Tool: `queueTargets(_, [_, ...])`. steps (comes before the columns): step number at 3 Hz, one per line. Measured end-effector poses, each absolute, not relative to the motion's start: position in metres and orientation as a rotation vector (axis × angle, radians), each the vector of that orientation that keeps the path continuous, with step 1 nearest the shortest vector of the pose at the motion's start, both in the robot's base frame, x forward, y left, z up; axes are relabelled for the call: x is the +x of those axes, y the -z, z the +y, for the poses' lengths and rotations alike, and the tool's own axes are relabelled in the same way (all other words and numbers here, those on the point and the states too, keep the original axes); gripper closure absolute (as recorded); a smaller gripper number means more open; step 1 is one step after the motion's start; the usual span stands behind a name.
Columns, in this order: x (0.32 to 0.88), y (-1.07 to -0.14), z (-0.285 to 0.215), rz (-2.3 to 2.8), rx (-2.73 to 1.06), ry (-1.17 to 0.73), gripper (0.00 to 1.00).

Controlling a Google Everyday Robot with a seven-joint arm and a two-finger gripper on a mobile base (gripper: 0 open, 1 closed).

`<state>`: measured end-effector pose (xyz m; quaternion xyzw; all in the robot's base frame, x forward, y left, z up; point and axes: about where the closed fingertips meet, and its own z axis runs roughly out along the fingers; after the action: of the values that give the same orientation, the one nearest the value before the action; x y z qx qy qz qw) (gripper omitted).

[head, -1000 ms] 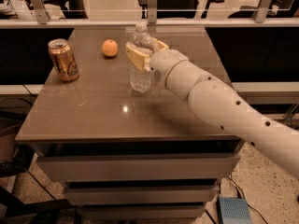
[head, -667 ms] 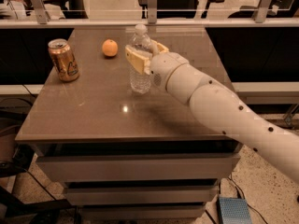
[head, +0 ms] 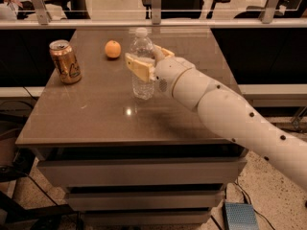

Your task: Place water bottle upright

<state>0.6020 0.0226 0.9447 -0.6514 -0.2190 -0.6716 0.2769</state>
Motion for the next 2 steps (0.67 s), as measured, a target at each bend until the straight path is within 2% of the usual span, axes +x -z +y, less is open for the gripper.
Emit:
queueTargets(1, [0.6018,-0.9464,0.0220,-0.592,-1.752,1.797,0.00])
queueTargets(2, [0.6018,-0.9464,0.0218,-0.591,-1.754,1.794,0.00])
